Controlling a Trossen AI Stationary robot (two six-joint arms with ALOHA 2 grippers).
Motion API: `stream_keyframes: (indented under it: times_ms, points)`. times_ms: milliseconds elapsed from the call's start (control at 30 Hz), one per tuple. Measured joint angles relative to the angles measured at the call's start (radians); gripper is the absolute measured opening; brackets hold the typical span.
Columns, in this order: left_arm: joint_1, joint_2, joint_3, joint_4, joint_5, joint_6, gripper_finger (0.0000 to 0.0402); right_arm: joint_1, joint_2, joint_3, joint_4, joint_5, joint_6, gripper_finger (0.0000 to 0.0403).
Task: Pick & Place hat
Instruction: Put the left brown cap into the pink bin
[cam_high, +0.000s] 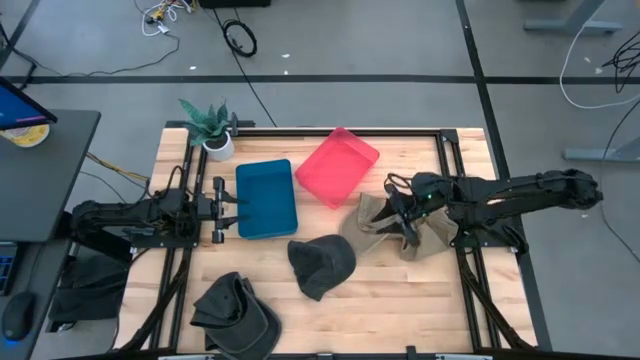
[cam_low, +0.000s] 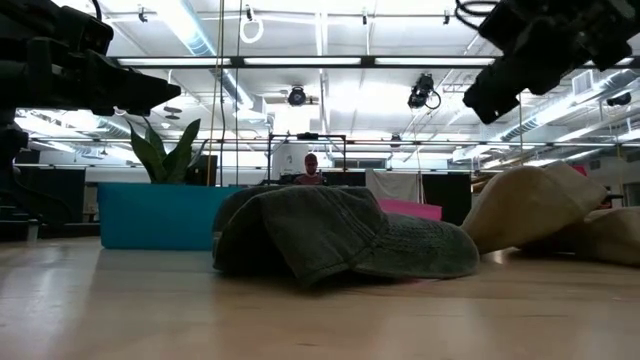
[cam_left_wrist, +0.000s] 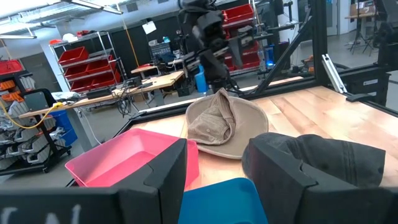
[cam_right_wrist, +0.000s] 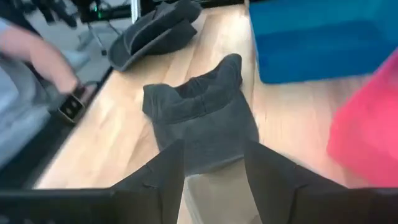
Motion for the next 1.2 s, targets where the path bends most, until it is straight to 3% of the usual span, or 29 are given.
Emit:
stream_keyframes:
  times_ms: [267,500,767,1200]
  points:
    - [0.000,0.000,0.000,0.000,0.000,0.000,0.0177,0.147,0.003,0.000,-0.088,0.206,-0.215,0.0169]
    - [0.000,0.000,0.000,0.000,0.000,0.000,0.0177,0.213,0.073,0.000,-0.148,0.218,-0.314,0.0169]
    - [0.000,0.000,0.000,0.000,0.000,0.000,0.0177,0.192,0.185,0.000,-0.168,0.250,-0.340,0.0169]
    - [0.000,0.000,0.000,0.000,0.000,0.000,0.0177,0.177,0.198,0.000,-0.197,0.312,-0.335,0.0169]
